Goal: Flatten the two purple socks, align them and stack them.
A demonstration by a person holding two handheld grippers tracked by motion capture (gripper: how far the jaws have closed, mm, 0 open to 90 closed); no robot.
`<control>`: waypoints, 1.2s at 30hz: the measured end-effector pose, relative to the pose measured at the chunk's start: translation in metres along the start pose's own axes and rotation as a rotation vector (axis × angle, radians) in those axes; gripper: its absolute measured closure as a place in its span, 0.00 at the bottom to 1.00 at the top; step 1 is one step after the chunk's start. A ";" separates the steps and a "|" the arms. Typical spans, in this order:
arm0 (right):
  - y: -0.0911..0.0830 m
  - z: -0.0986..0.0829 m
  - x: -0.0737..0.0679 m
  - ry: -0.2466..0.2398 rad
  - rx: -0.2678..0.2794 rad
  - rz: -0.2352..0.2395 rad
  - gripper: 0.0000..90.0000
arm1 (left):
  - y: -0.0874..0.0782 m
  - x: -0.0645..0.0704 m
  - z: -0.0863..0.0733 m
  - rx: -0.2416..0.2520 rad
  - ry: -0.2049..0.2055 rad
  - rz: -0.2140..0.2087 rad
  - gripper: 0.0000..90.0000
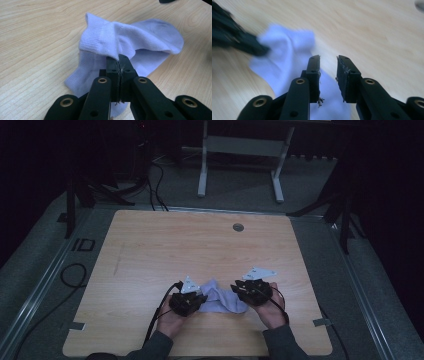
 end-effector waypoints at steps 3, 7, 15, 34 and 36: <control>0.002 -0.015 0.005 0.000 -0.064 -0.031 0.82 | -0.001 -0.001 0.000 -0.003 0.001 0.001 0.99; 0.008 -0.028 0.008 -0.013 -0.117 -0.042 0.86 | -0.001 -0.001 0.000 -0.005 -0.001 0.001 0.99; 0.022 -0.039 0.017 0.040 -0.153 -0.049 0.93 | -0.003 -0.004 0.000 -0.001 -0.012 0.003 0.99; 0.021 -0.045 0.021 0.102 -0.114 -0.033 0.94 | -0.012 -0.011 -0.004 -0.001 -0.035 0.012 0.99; 0.021 -0.045 0.021 0.108 -0.110 -0.033 0.94 | -0.013 -0.012 -0.004 -0.003 -0.036 0.011 0.99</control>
Point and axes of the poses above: each handheld gripper's, and its own axes: y roughly forward along the jaws, z roughly out of its top, x roughly to its right, the point moved 1 cm from there along y, roughly forward along the jaws, and after that the axes turned 8 degrees about x, right-handed, at the moved point
